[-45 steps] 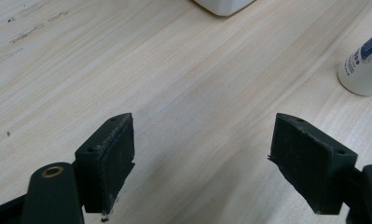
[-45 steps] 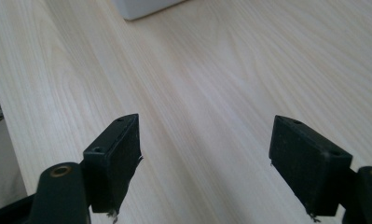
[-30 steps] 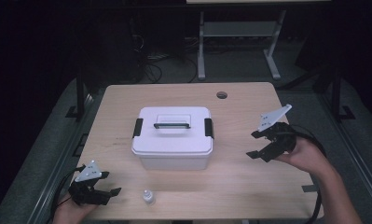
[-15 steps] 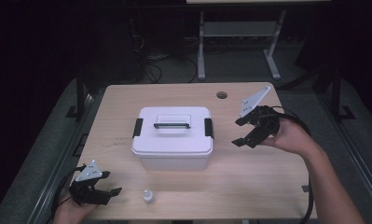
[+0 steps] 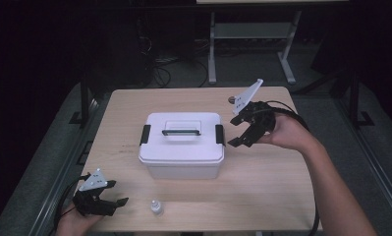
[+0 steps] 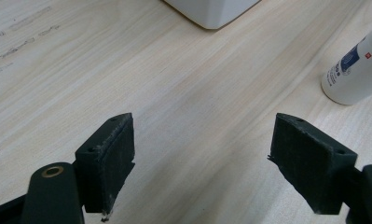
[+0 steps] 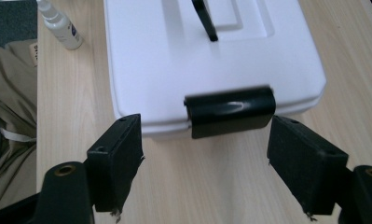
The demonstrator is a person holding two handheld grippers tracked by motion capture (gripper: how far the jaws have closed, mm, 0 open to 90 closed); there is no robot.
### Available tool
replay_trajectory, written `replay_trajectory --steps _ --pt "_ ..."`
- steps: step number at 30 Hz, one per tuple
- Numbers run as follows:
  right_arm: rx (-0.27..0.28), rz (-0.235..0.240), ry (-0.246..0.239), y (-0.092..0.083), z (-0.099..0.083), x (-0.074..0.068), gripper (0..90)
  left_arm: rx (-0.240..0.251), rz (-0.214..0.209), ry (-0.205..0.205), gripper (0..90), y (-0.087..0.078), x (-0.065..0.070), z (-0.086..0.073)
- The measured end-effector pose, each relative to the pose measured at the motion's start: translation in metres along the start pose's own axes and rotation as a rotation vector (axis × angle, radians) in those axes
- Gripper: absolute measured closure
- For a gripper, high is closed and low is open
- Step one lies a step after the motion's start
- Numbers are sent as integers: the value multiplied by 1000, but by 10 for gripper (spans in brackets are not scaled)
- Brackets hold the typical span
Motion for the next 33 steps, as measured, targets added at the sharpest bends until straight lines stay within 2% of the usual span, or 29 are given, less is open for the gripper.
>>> replay_trajectory --steps 9,10,16,33 --pt "-1 39 -43 19 28 0 274 10 -3 -4 215 -1 0 1" --pt "-3 44 -59 23 34 0 275 9 -4 -4 216 -1 0 0" --pt "4 62 -77 33 51 -2 293 11 -7 -2 215 -1 0 1" --pt "-13 101 -122 61 79 -4 339 10 -12 3 217 -1 1 2"
Point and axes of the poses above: each handheld gripper's, and its own axes: y roughly forward along the jaws, z roughly out of its top, x roughly to its right, the point moved 6 cm from there along y, roughly forward along the jaws, and after that the axes turned 10 degrees about x, right-handed, at the moved point
